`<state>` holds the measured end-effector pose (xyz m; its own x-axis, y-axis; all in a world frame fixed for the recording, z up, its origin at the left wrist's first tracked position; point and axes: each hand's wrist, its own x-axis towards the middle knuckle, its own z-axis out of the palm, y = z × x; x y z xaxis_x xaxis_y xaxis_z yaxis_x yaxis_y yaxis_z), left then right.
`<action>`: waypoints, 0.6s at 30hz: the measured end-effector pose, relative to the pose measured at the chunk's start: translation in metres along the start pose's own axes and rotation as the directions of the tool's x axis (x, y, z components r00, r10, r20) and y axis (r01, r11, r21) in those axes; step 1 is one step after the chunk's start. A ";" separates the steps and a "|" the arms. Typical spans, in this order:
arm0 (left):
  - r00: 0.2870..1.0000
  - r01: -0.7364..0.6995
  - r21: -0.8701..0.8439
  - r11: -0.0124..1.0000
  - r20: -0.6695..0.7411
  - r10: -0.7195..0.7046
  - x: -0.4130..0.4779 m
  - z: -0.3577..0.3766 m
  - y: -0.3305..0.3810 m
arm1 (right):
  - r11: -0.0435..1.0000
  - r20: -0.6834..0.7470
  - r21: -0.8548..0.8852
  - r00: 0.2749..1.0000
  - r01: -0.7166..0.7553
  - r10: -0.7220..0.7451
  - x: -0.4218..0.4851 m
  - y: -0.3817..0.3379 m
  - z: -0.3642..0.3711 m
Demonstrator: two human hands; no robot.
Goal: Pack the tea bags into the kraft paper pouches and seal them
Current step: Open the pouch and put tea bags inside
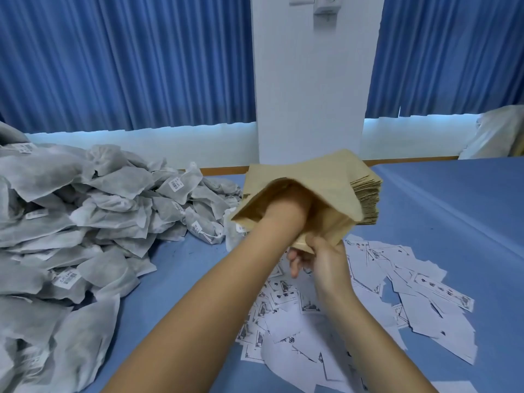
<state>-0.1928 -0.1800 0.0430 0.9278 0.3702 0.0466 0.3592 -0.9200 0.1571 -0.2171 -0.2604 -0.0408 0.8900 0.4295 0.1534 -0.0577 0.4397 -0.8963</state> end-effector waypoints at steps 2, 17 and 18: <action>0.999 -0.037 0.108 0.993 0.039 0.033 0.002 0.002 -0.013 | 0.998 0.039 0.009 0.998 -0.057 0.057 0.001 0.003 0.001; 0.710 -0.025 -0.486 0.874 -0.624 -0.327 -0.011 0.049 -0.121 | 0.989 -0.100 0.126 0.991 -0.073 0.086 0.023 -0.017 -0.016; 0.834 0.234 -0.371 0.899 -0.399 -0.382 0.000 0.066 -0.136 | 0.993 -0.098 0.101 0.992 -0.067 0.077 0.022 -0.017 -0.015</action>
<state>-0.2348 -0.0630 -0.0431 0.5959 0.7113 0.3729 0.5025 -0.6924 0.5178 -0.1895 -0.2698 -0.0282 0.9229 0.3828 0.0424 -0.1627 0.4872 -0.8580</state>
